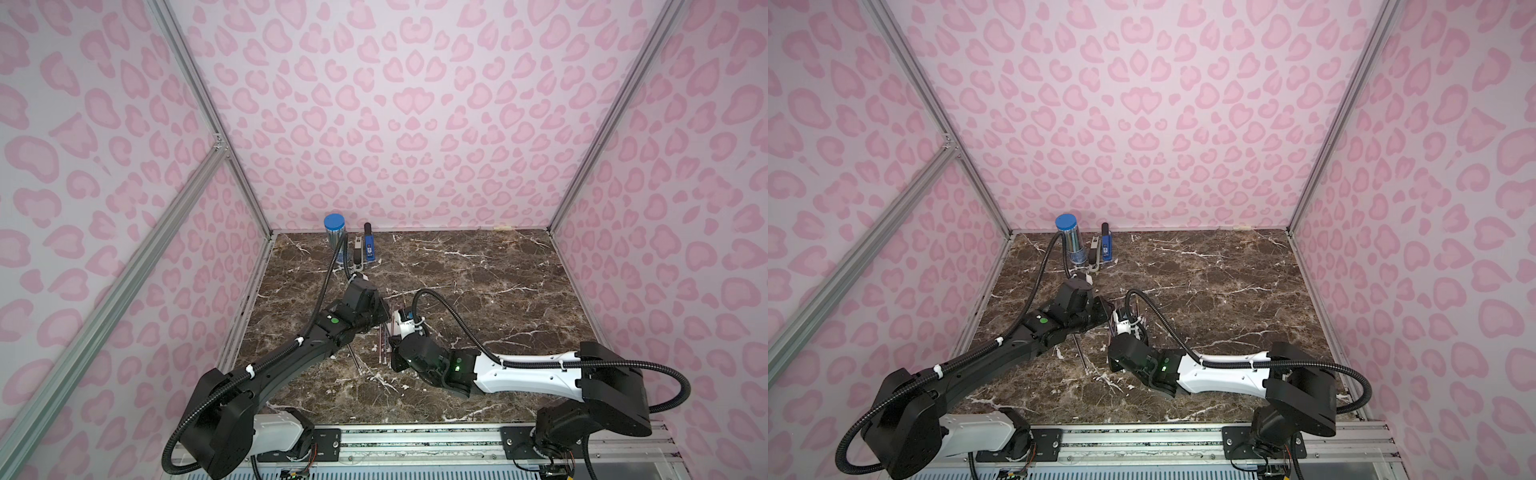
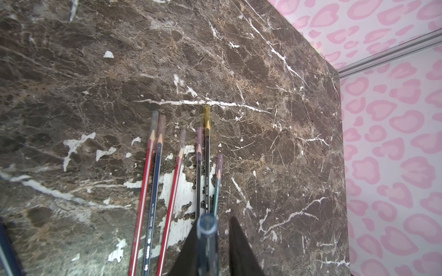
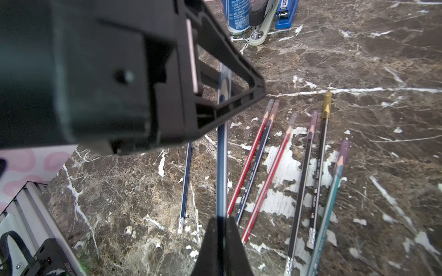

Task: Remove the protective cover of the pencils
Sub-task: Remove the protective sleeve from the pencil.

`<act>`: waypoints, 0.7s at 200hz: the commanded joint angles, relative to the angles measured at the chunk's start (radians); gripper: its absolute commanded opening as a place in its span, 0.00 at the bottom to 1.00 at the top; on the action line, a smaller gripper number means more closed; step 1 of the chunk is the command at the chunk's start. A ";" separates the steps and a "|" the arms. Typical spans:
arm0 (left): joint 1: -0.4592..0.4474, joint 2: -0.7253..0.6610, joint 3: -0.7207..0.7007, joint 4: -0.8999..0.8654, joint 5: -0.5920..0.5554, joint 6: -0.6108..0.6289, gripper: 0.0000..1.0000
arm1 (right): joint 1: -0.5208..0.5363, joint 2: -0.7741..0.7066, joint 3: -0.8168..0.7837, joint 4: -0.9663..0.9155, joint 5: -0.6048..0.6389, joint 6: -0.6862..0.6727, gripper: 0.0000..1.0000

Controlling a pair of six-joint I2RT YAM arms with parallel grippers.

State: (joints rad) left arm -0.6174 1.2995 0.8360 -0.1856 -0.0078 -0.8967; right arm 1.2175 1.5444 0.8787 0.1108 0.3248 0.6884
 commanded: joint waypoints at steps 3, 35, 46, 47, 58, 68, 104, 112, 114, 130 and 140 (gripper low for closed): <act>-0.001 -0.003 0.009 0.001 -0.023 -0.005 0.21 | 0.005 -0.001 0.000 0.004 0.013 -0.008 0.00; -0.001 -0.010 0.011 -0.010 -0.034 -0.006 0.15 | 0.007 -0.004 -0.005 0.006 0.014 -0.008 0.00; -0.001 -0.011 0.011 -0.009 -0.034 -0.006 0.14 | 0.008 -0.005 -0.004 0.004 0.012 -0.008 0.00; -0.001 -0.011 0.011 -0.009 -0.034 -0.006 0.14 | 0.008 -0.005 -0.005 0.004 0.012 -0.007 0.00; -0.001 -0.011 0.009 -0.009 -0.034 -0.006 0.13 | 0.009 -0.007 -0.005 0.004 0.012 -0.009 0.00; -0.001 -0.011 0.012 -0.009 -0.034 -0.007 0.13 | 0.010 -0.009 -0.007 0.004 0.013 -0.011 0.00; -0.001 -0.008 0.021 -0.022 -0.047 -0.014 0.10 | 0.017 -0.019 -0.011 0.006 0.013 -0.009 0.00; -0.001 -0.010 0.021 -0.024 -0.052 -0.014 0.09 | 0.019 -0.020 -0.012 0.007 0.013 -0.009 0.00; -0.001 -0.009 0.021 -0.023 -0.055 -0.015 0.09 | 0.020 -0.021 -0.012 0.007 0.012 -0.009 0.00; -0.001 -0.018 0.017 -0.026 -0.076 -0.018 0.08 | 0.025 -0.020 -0.011 0.006 0.011 -0.011 0.00; -0.001 -0.024 0.016 -0.030 -0.089 -0.020 0.08 | 0.024 -0.020 -0.011 0.006 0.011 -0.010 0.00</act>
State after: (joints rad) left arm -0.6193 1.2888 0.8471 -0.2176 -0.0418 -0.9150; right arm 1.2362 1.5238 0.8726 0.1112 0.3393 0.6880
